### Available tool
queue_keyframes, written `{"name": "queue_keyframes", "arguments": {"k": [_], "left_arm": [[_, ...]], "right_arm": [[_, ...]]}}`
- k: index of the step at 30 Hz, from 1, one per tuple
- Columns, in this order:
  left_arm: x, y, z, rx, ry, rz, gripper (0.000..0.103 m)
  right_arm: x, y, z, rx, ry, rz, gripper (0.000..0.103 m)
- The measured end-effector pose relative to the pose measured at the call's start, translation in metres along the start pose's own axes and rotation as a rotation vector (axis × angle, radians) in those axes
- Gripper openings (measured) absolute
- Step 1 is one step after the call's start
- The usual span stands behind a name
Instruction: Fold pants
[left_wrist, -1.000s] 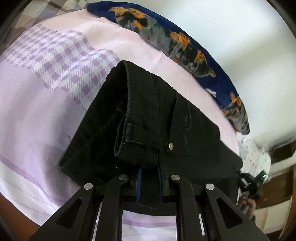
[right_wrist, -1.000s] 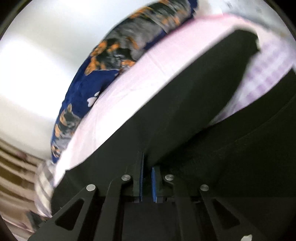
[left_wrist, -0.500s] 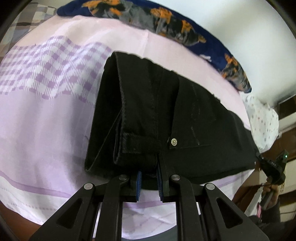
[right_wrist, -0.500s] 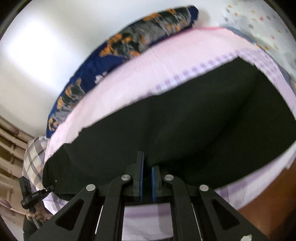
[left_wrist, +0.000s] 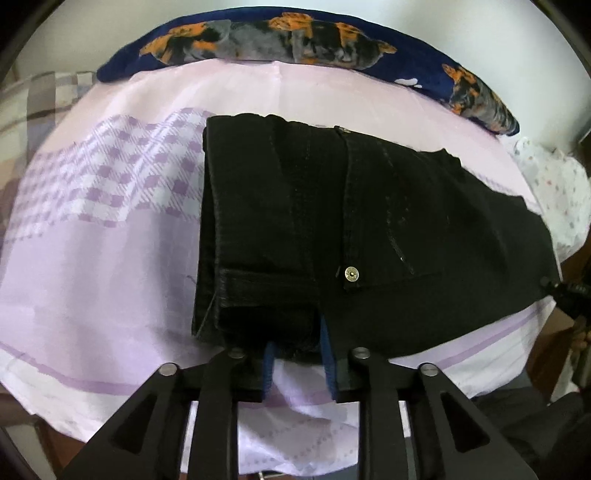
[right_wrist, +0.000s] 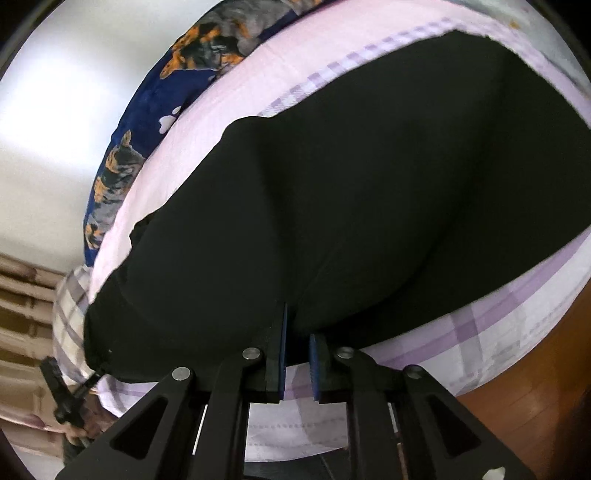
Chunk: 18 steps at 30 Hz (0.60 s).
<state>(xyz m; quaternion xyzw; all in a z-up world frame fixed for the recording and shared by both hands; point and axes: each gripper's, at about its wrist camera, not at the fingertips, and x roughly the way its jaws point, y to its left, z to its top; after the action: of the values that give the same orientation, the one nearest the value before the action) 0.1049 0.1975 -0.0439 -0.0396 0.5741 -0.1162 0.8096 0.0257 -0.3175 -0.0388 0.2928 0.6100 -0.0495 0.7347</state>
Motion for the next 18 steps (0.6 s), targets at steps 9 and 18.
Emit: {"name": "queue_keyframes", "arguments": {"k": [9, 18], "left_arm": [[-0.045, -0.007, -0.022, -0.002, -0.041, 0.032, 0.038], [-0.043, -0.127, 0.003, 0.271, -0.140, -0.134, 0.048]], "right_arm": [[-0.007, -0.032, 0.012, 0.146, -0.055, 0.147, 0.031], [-0.017, -0.084, 0.038, 0.297, -0.144, 0.240, 0.031]]}}
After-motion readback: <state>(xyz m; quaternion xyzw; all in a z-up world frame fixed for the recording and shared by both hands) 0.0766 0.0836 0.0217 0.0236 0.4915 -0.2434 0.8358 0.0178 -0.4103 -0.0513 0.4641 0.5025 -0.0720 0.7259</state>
